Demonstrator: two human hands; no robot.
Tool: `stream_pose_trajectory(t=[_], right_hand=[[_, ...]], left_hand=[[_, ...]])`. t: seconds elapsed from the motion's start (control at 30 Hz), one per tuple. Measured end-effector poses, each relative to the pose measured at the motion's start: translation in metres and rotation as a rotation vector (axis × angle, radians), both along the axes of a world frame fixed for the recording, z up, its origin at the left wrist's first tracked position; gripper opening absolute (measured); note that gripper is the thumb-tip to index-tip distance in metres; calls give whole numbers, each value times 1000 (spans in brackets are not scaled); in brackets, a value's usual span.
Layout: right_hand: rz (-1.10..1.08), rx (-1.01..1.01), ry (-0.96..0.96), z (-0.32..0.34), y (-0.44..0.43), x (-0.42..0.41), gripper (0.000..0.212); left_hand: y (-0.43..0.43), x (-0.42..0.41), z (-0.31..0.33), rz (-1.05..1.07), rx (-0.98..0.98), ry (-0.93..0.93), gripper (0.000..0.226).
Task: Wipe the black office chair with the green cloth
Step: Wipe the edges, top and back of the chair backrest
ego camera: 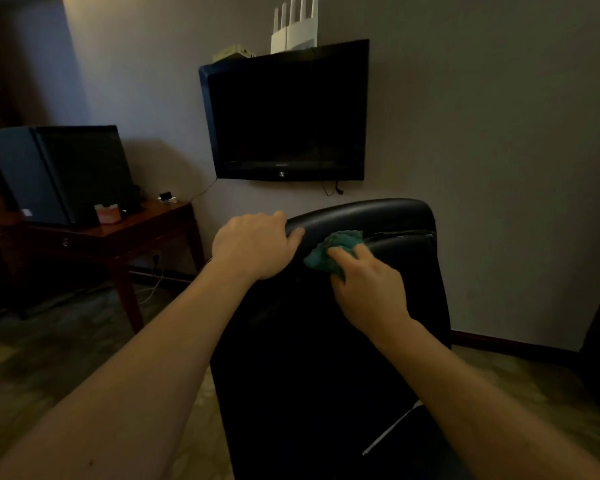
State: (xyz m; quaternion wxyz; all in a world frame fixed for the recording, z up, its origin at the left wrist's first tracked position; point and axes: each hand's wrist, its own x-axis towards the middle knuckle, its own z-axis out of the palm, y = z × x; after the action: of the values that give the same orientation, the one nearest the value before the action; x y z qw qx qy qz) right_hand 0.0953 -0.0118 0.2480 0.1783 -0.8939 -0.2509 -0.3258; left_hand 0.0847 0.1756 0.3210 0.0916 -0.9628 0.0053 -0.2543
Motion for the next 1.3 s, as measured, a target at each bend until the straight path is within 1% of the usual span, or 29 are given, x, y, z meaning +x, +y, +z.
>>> stream_pose_trajectory(t=[0.1, 0.17, 0.27, 0.33, 0.4, 0.5, 0.57, 0.7, 0.8, 0.87, 0.97, 1.07, 1.13, 1.3], right_hand=[[133, -101, -70, -8, 9, -10, 39], [111, -69, -58, -9, 6, -4, 39], [-6, 15, 2, -8, -7, 9, 40], [-39, 49, 32, -6, -14, 17, 40], [-24, 40, 36, -5, -14, 15, 41], [57, -65, -35, -11, -5, 3, 41], [75, -91, -42, -14, -1, 1, 43], [11, -2, -29, -11, -10, 14, 42], [-57, 69, 69, -9, -28, 30, 43], [-54, 78, 107, -7, -32, 33, 43], [6, 51, 19, -4, -23, 21, 43], [95, -70, -73, -10, -7, 7, 44], [96, -73, -54, -11, -4, 7, 44], [-22, 48, 47, -8, -28, 31, 43]], left_hand=[[-1, -2, 0, 14, -7, -2, 48], [0, -3, 0, 6, -11, 6, 48], [2, -3, 0, -9, -16, 16, 49], [3, -3, 1, -21, -26, 31, 49], [2, -2, 1, -27, -25, 38, 50], [1, -1, 1, -5, -3, 22, 50], [0, 1, 0, 4, 1, 21, 50], [1, 3, 0, -6, -9, 29, 51], [1, 4, -1, -18, -15, 19, 52], [2, 4, 0, -25, -21, 24, 52], [1, 4, 0, -26, -21, 22, 51], [-1, 5, -1, -1, -10, 1, 51], [0, 5, -1, 0, -7, 10, 51], [0, 4, 0, -22, -9, 15, 50]])
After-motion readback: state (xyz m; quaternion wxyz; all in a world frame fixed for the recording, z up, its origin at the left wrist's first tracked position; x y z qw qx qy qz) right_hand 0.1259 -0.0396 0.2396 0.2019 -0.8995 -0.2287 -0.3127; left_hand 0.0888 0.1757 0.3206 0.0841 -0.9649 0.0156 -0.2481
